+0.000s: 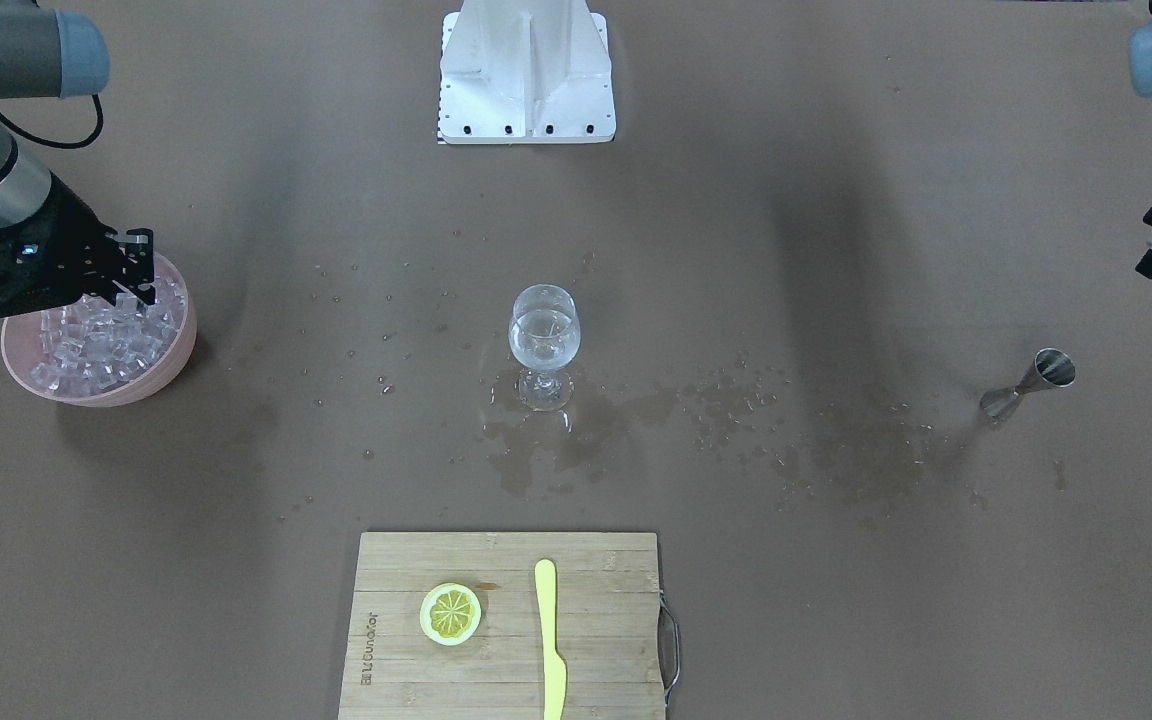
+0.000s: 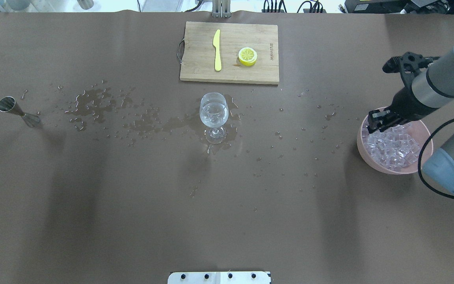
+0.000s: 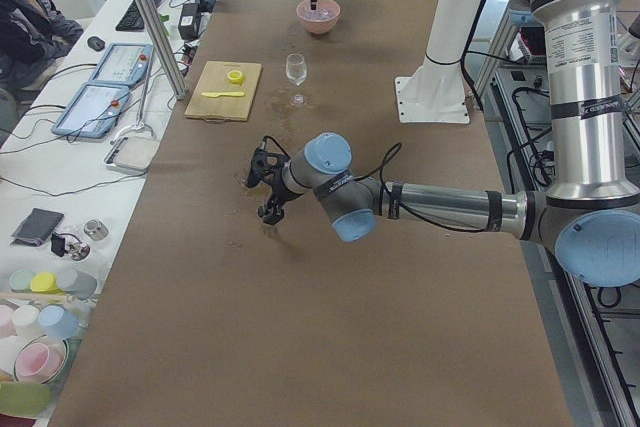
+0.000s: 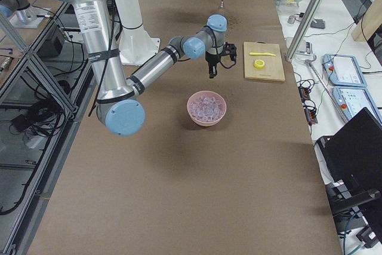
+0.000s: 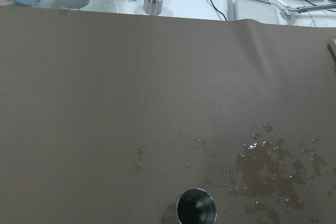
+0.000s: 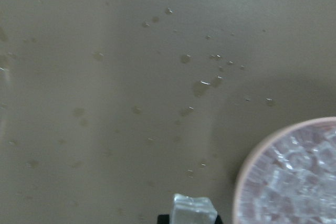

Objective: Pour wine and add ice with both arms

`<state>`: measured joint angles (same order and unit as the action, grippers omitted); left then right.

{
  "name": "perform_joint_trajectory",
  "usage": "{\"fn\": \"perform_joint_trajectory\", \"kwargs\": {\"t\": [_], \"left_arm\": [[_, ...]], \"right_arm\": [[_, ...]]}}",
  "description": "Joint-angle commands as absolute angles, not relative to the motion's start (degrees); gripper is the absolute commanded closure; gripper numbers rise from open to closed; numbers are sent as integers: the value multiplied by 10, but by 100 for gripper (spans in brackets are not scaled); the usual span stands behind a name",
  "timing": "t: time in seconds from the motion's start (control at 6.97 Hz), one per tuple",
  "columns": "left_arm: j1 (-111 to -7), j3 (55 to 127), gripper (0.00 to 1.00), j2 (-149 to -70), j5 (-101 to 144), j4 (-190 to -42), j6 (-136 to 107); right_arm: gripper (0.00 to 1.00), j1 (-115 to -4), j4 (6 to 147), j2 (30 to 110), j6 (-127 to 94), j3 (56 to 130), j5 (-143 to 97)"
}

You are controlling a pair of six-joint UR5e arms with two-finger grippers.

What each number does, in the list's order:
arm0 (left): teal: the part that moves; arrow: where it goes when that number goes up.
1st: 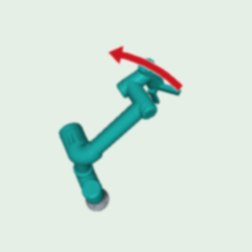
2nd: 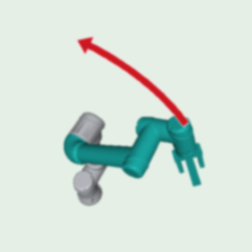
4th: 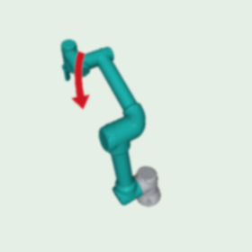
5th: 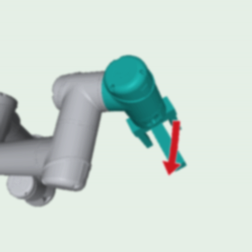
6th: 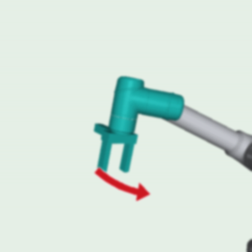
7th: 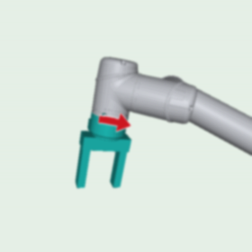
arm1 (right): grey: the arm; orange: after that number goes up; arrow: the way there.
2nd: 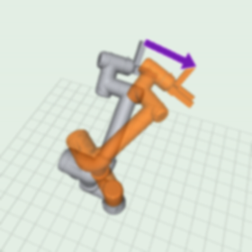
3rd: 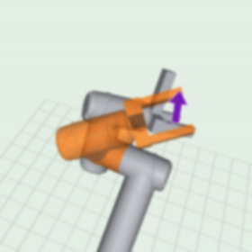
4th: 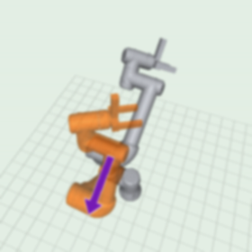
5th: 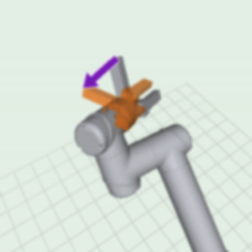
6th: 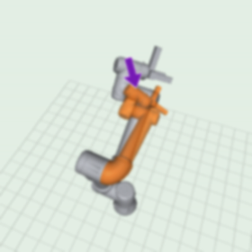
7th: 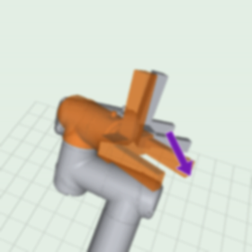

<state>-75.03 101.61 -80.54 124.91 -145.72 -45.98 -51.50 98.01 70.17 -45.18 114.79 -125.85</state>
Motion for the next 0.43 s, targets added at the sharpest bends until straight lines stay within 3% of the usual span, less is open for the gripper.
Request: {"fn": "perform_joint_trajectory", "kwargs": {"t": [0.0, 0.29], "left_arm": [[-750, 1006, 1, -806, 1251, -1459, -454], [-751, 1001, 1, -810, 1255, -1460, -454]], "right_arm": [[100, -464, 1026, 519, -623, 1088, -1229], [100, -426, 1013, 392, -711, 975, -1199]]}}
